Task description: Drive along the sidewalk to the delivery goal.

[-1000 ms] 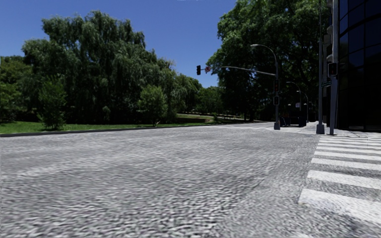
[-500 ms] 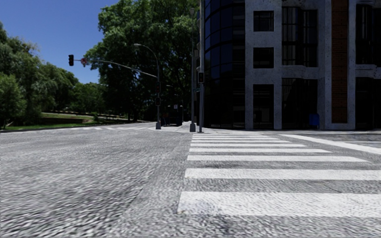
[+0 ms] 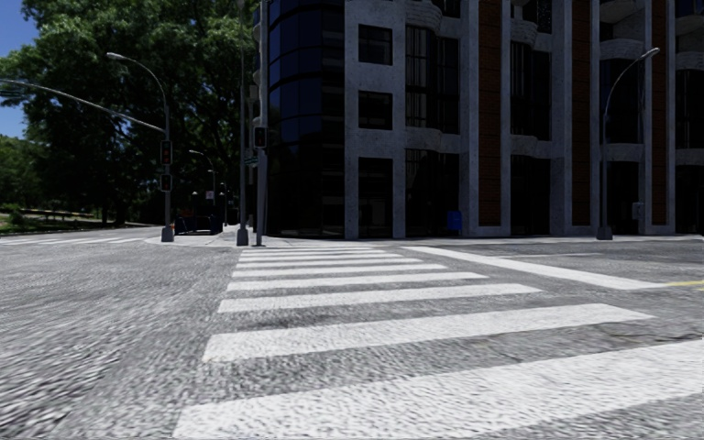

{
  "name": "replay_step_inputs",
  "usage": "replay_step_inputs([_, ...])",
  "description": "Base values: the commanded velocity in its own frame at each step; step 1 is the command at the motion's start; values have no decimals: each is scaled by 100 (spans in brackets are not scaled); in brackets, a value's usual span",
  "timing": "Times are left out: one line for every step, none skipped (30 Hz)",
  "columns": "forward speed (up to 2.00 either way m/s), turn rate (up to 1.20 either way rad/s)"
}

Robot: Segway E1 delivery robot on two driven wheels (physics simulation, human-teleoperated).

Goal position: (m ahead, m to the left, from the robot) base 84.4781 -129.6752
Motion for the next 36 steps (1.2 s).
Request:
replay_step_inputs([200,0])
replay_step_inputs([200,0])
replay_step_inputs([200,0])
replay_step_inputs([200,0])
replay_step_inputs([200,0])
replay_step_inputs([200,4])
replay_step_inputs([200,9])
replay_step_inputs([200,9])
replay_step_inputs([200,13])
replay_step_inputs([200,14])
replay_step_inputs([200,14])
replay_step_inputs([200,14])
replay_step_inputs([200,15])
replay_step_inputs([200,20])
replay_step_inputs([200,25])
replay_step_inputs([200,25])
replay_step_inputs([200,27])
replay_step_inputs([200,28])
replay_step_inputs([200,28])
replay_step_inputs([200,28])
replay_step_inputs([200,28])
replay_step_inputs([200,28])
replay_step_inputs([200,28])
replay_step_inputs([200,28])
replay_step_inputs([200,28])
replay_step_inputs([200,28])
replay_step_inputs([200,28])
replay_step_inputs([200,28])
replay_step_inputs([200,28])
replay_step_inputs([200,28])
replay_step_inputs([200,28])
replay_step_inputs([200,28])
replay_step_inputs([200,28])
replay_step_inputs([200,28])
replay_step_inputs([200,27])
replay_step_inputs([200,24])
